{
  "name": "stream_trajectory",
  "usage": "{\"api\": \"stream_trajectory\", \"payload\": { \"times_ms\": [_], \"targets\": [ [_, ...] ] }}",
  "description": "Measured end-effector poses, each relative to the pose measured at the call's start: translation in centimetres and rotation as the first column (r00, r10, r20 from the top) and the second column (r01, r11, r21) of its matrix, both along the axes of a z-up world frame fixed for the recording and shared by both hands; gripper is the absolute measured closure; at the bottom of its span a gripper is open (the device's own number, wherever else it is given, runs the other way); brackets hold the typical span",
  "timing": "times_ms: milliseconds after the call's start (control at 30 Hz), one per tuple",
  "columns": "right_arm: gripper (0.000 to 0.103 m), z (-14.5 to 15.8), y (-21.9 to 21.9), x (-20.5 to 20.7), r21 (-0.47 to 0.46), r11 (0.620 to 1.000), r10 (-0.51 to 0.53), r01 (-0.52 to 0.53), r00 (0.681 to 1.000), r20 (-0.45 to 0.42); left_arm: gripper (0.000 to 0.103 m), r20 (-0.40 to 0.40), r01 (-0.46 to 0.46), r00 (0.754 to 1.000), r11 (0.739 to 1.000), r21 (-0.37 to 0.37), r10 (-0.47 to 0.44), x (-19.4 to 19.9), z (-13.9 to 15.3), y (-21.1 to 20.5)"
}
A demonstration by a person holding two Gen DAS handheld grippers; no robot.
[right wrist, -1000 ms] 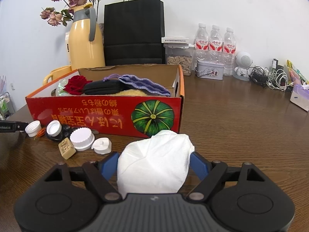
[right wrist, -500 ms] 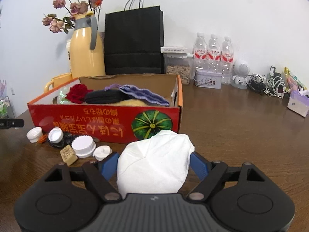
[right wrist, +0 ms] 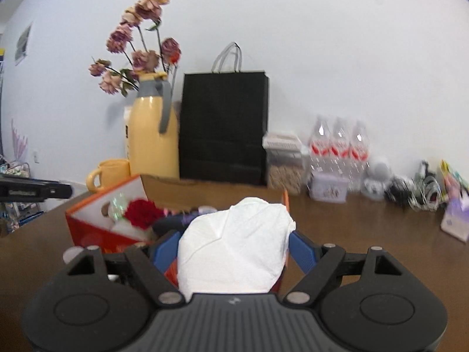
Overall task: Organize objects
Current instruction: 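Carry the white cloth into the box with the right gripper while the left drops the cap in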
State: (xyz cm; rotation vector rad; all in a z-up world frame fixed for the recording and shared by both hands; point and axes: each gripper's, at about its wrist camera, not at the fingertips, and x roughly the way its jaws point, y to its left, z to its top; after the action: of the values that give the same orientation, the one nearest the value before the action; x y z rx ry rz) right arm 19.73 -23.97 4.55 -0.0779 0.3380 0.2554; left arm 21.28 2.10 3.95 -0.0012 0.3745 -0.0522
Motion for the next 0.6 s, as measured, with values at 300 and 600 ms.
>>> {"api": "stream_trajectory", "payload": {
  "times_ms": [300,600],
  "targets": [
    [0.022,1.7,3.7,5.4,0.039,0.998,0.057,-0.058,0.998,0.033,0.073,0.024,-0.021,0.999,0.995,-0.095,0.024,5.5,0.4,-2.8],
    [0.022,-1.0,5.1,11.4,0.086,0.996,0.039,-0.035,0.998,-0.039,0.073,0.010,-0.068,0.998,0.993,-0.101,0.070,9.7,-2.3,-3.2]
  ]
}}
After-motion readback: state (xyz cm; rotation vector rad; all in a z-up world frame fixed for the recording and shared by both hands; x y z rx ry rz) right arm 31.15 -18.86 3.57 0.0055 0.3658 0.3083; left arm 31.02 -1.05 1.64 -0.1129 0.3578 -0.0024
